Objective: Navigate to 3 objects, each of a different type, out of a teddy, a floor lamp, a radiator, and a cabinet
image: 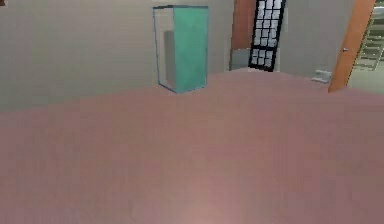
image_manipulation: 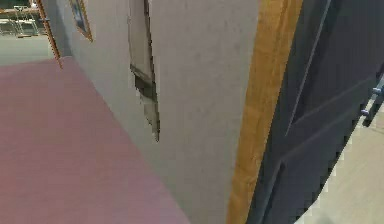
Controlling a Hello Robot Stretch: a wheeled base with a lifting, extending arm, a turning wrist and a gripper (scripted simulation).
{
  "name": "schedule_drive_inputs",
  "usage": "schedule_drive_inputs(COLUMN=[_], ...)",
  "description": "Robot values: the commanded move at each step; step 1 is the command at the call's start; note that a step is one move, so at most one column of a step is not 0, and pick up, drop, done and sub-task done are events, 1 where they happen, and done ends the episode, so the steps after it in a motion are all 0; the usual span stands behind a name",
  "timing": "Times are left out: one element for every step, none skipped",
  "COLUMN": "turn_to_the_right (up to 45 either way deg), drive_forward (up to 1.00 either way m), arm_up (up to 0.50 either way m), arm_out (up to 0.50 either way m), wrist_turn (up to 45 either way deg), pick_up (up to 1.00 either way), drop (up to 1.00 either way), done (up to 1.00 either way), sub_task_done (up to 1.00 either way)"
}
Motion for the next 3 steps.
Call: schedule_drive_inputs(turn_to_the_right=[45.0, 0.0, 0.0], drive_forward=[0.0, 1.0, 1.0], arm_up=[0.0, 0.0, 0.0], arm_out=[0.0, 0.0, 0.0], wrist_turn=[0.0, 0.0, 0.0], pick_up=[0.0, 0.0, 0.0], drop=[0.0, 0.0, 0.0], done=[0.0, 0.0, 0.0], sub_task_done=[0.0, 0.0, 0.0])
